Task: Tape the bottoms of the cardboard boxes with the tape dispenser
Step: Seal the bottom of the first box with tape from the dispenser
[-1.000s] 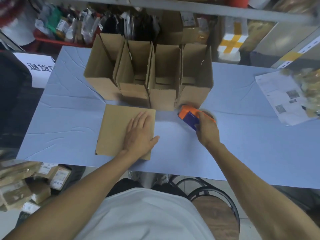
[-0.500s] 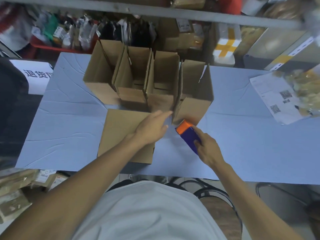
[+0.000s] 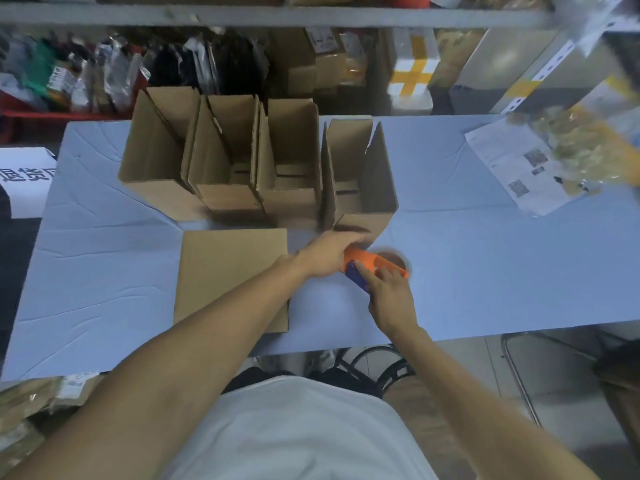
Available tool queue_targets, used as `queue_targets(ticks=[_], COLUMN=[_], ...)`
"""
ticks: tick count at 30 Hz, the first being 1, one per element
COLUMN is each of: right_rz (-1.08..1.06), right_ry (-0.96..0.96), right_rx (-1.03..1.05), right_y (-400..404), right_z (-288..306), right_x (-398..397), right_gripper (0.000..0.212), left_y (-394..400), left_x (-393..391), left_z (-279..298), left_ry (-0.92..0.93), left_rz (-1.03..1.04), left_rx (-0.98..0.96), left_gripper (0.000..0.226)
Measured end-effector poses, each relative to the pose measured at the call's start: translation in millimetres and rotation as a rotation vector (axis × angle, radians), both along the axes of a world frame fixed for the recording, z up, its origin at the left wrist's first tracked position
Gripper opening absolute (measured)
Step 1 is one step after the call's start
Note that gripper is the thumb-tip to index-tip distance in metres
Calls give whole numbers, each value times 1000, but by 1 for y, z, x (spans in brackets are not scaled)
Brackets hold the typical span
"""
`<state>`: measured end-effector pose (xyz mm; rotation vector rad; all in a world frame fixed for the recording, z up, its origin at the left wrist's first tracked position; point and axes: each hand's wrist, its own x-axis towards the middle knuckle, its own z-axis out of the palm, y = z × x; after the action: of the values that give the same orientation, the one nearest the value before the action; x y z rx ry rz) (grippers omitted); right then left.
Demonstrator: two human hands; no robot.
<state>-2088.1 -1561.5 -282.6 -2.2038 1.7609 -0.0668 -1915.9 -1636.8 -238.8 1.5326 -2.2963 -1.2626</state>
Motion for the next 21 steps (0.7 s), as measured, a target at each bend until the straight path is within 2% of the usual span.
queue_targets(ticks=[4, 7, 11, 14, 16, 19, 21], right_rz=[-69, -18, -137, -213, -220, -81, 37], right_ry=[-2, -43, -248, -421, -506, -576, -549], right_rx=[-3, 18, 27, 91, 170, 255, 288], right_y=[8, 32, 50, 35, 21, 1, -10], right_z=[-1, 0, 7, 24, 40, 67, 81], right_x=[-5, 1, 2, -1, -2, 5, 17], right_gripper=[69, 72, 64, 59, 56, 49, 48], left_y=[-6, -14, -20, -6, 10, 36, 49], left_x=[-9, -4, 17, 32, 44, 63, 75], left_z=[-6, -11, -13, -4, 5, 26, 39], left_ry=[49, 51, -19, -29, 69, 396, 562], left_rz=[-15, 31, -39, 13, 146, 435, 580], left_rx=[14, -49, -15, 28, 74, 238, 359], left_gripper=[58, 63, 62, 54, 45, 29, 25])
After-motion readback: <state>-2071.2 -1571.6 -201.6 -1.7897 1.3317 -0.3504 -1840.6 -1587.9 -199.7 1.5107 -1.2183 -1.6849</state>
